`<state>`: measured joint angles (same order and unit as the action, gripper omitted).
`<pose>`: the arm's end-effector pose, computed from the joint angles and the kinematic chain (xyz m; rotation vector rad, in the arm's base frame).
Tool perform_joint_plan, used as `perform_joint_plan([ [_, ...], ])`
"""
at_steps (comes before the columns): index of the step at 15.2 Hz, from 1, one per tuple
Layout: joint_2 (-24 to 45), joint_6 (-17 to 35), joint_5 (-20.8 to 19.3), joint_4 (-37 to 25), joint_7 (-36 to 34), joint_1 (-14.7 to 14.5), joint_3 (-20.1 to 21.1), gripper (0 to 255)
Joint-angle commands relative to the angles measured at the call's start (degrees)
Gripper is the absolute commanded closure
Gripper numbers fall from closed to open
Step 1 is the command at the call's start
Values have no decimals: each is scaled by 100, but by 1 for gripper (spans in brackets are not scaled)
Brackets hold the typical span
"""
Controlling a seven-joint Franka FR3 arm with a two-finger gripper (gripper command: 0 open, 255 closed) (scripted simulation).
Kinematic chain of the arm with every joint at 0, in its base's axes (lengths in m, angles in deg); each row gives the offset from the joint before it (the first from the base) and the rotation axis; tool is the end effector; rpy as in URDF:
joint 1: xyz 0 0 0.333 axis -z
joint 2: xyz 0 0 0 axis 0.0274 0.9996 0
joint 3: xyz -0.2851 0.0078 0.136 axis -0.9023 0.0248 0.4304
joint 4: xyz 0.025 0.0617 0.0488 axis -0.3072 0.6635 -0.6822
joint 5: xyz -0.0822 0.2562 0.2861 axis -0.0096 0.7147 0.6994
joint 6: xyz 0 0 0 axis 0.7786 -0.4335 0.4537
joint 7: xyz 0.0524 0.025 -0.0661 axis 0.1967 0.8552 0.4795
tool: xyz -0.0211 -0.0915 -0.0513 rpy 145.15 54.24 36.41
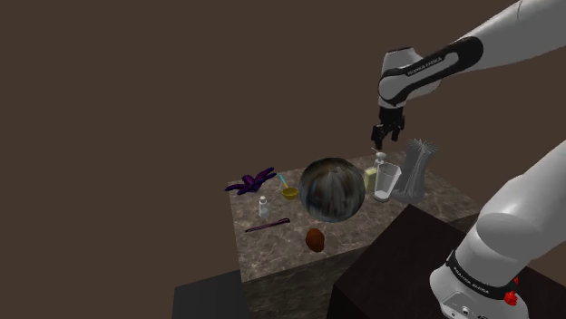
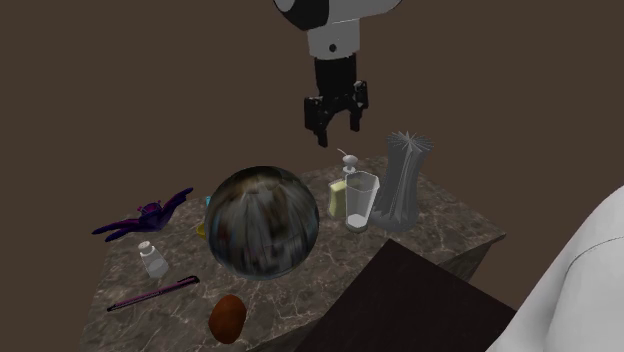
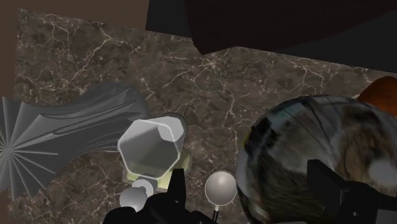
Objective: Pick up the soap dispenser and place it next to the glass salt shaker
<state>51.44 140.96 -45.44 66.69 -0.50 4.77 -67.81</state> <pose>0.4091 -0.2025 0.3935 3.0433 -0.2526 -0.1248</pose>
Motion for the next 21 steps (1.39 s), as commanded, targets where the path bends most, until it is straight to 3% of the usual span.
perform_joint_plan([
  [1,465,315,55,-171,186,46,-149,0],
  [9,2254,1143,645,-1147,971,331,-440,0],
  [17,4030,1480,1337,-2579,1664,950,-310,0],
  [21,4295,1658,1423,-2665,1730,1050,-253,0],
])
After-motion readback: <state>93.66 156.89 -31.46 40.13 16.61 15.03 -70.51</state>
